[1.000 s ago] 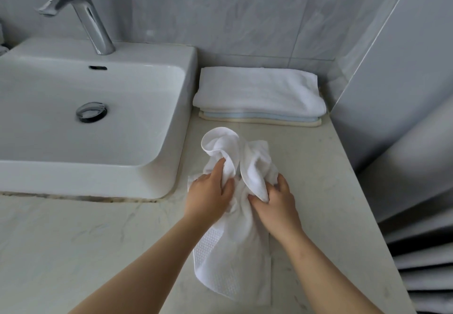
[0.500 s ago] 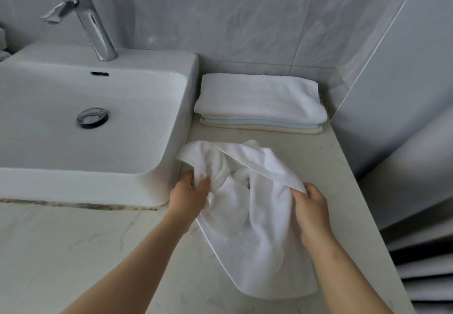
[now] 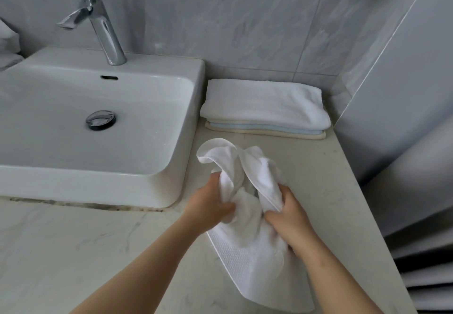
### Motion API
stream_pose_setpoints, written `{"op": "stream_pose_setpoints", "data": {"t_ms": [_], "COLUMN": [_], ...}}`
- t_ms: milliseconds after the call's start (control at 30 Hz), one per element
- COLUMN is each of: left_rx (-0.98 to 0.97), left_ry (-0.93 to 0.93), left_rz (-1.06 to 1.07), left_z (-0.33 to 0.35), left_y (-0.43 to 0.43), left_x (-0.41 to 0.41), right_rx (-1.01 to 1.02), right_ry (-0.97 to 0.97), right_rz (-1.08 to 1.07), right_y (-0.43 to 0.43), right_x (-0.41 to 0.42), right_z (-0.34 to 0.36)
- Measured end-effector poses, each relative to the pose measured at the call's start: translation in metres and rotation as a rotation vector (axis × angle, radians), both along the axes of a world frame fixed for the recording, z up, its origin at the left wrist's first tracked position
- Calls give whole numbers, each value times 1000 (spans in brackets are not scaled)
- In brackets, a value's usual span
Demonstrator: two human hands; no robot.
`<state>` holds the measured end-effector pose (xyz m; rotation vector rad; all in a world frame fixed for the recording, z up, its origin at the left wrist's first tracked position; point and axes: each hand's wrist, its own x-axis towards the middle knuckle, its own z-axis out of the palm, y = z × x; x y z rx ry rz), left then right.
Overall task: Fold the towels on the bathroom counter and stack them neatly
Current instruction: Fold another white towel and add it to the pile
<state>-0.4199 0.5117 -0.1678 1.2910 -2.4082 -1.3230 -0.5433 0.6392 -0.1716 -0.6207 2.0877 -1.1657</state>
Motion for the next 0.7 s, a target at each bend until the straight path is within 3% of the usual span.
{"op": "stream_pose_setpoints", "data": {"t_ms": [133, 333, 400, 500, 567, 700], "left_rx": [71, 381, 590, 895, 857, 346], "left_ry": [92, 489, 634, 1018, 1137, 773], "left_rz": [122, 294, 275, 253, 276, 258], "left_z": [22, 72, 80, 81, 77, 47], "left_y": [-8, -28, -32, -32, -28, -25], "left_x": [-1, -10, -14, -21, -24, -27], "right_rx": [97, 346, 301, 104, 16, 152], "right_ry": [48, 266, 450, 645, 684, 672], "right_rz": [15, 57, 72, 109, 193, 372], "right_y": [9, 15, 7, -6, -13, -23], "right_x": [-14, -28, -25, -16, -10, 0], "right_z": [1, 9, 17, 36, 42, 24]}}
